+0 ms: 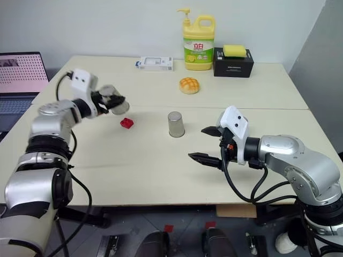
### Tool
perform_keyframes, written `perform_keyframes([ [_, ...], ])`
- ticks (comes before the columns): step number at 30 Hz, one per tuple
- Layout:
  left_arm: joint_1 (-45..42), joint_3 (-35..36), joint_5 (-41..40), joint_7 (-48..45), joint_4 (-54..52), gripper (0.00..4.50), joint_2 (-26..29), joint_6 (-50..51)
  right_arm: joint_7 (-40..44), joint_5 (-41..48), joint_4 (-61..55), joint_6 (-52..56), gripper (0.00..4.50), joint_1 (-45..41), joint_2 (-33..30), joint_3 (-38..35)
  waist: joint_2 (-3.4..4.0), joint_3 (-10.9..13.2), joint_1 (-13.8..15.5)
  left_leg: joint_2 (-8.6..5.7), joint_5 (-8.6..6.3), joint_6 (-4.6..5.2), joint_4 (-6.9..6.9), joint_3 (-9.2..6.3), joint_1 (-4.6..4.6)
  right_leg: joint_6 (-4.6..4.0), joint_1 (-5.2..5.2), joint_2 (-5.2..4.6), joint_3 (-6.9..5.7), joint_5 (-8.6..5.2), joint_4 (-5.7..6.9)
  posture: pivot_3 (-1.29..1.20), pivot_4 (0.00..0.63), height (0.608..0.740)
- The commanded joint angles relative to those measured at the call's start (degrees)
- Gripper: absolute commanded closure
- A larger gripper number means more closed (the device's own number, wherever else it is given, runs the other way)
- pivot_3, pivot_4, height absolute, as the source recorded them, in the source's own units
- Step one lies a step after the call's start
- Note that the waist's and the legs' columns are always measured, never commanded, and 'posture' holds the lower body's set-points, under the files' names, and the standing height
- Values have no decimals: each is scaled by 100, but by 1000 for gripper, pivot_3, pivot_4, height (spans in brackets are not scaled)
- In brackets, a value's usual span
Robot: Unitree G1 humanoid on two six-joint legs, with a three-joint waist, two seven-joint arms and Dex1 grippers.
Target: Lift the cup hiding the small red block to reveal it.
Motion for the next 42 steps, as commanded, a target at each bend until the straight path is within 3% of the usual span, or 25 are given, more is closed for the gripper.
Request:
perform_keyframes([
  [1,353,233,-47,336,-417,1816,217,132,2,85,-116,-26,0,-55,-1,-185,0,0,-3,1,0,0,0,0,4,0,1,-1,3,0,1,0,150,740],
  [8,607,551,-74,1276,441,1816,272,-104,57,66,-47,-44,0,-115,20,-135,-1,-1,9,1,0,0,6,0,3,1,2,-1,-4,1,5,0,150,740],
  [16,642,665,-124,1290,1048,1816,193,-161,71,74,-35,-20,0,-141,30,-123,-3,-2,22,-1,0,0,5,2,-3,2,2,-2,-4,1,0,0,150,740],
  [18,631,666,-119,1277,1110,1110,184,-150,64,80,-43,-9,0,-142,31,-125,-4,-2,21,-1,0,0,5,1,-3,1,1,-3,-6,1,0,0,150,740],
  [23,616,683,-159,1206,1072,175,178,-108,61,72,-37,-6,0,-140,26,-123,-4,-2,20,-1,0,0,5,-1,-3,1,1,-2,-10,1,2,0,150,740],
  [26,659,713,-188,1158,907,57,224,-91,64,88,-52,-9,0,-119,25,-142,-4,-2,19,-1,0,0,5,-1,-3,1,1,-2,-9,1,2,0,150,740],
  [35,1211,618,-156,762,-989,57,599,-79,58,-46,-62,-298,0,-9,16,-301,-4,-2,16,4,0,0,4,-1,-3,1,1,-4,-6,1,2,0,150,740],
  [42,2803,482,-514,-689,-3953,57,1411,640,417,-267,34,-933,0,708,-406,-983,-3,-2,11,10,0,0,-2,-1,2,1,2,-21,8,1,-1,0,150,740],
])
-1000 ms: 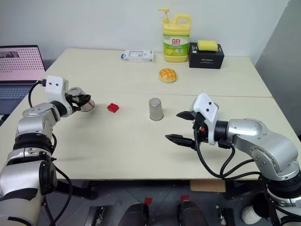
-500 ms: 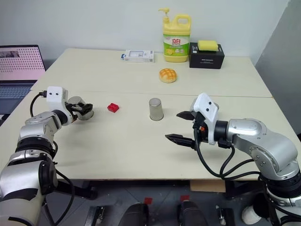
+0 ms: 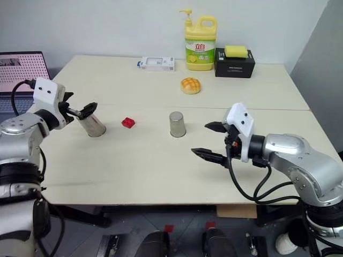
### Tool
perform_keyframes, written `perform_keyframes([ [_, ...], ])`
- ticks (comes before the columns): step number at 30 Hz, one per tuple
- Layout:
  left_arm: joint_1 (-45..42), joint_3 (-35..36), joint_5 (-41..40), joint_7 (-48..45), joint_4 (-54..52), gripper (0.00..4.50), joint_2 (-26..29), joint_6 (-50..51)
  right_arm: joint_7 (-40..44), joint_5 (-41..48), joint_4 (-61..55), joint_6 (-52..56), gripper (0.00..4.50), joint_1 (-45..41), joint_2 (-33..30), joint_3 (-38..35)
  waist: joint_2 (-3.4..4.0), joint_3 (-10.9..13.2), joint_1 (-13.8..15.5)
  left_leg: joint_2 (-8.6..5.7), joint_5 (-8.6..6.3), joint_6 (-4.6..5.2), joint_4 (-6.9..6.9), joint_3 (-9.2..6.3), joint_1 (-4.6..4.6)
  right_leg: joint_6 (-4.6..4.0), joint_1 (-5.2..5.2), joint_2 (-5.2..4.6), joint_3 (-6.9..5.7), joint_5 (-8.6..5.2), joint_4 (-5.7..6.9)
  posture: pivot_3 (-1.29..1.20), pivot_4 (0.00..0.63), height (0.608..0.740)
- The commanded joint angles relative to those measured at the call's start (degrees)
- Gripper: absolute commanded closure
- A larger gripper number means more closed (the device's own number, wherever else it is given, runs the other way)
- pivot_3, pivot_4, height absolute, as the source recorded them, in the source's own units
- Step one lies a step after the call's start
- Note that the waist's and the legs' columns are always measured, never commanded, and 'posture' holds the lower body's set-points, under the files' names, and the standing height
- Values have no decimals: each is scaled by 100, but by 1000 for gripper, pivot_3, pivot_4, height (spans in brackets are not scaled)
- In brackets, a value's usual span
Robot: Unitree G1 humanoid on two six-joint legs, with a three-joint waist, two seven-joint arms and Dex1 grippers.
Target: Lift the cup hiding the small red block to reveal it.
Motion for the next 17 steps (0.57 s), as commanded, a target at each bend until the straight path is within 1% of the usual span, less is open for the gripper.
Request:
perform_keyframes([
  [1,654,187,-528,-879,-1384,57,566,561,288,61,-49,-324,0,324,-264,-644,0,0,-1,0,0,0,1,0,1,0,-1,-1,1,0,1,0,150,740],
  [4,1279,467,-1079,-1544,-2049,57,956,1089,516,140,-2,-434,0,672,-427,-964,0,0,-4,1,0,0,1,-1,3,0,0,-2,0,-1,0,0,150,740],
  [7,1886,717,-1386,-1959,-2541,57,1285,1442,699,186,107,-502,0,934,-523,-1216,1,1,-6,2,0,1,0,-1,19,-1,9,0,-1,-1,2,0,150,740],
  [12,2241,995,-1684,-1994,-2873,57,1363,1802,787,200,202,-561,0,1062,-530,-1298,3,1,-4,3,1,1,-1,-3,33,-2,15,1,2,-2,6,0,150,740],
  [17,2239,1021,-1856,-1979,-2967,57,1300,1860,729,187,215,-557,0,991,-515,-1212,2,1,-4,1,1,2,-1,-1,32,-1,14,1,10,-2,2,0,150,740],
])
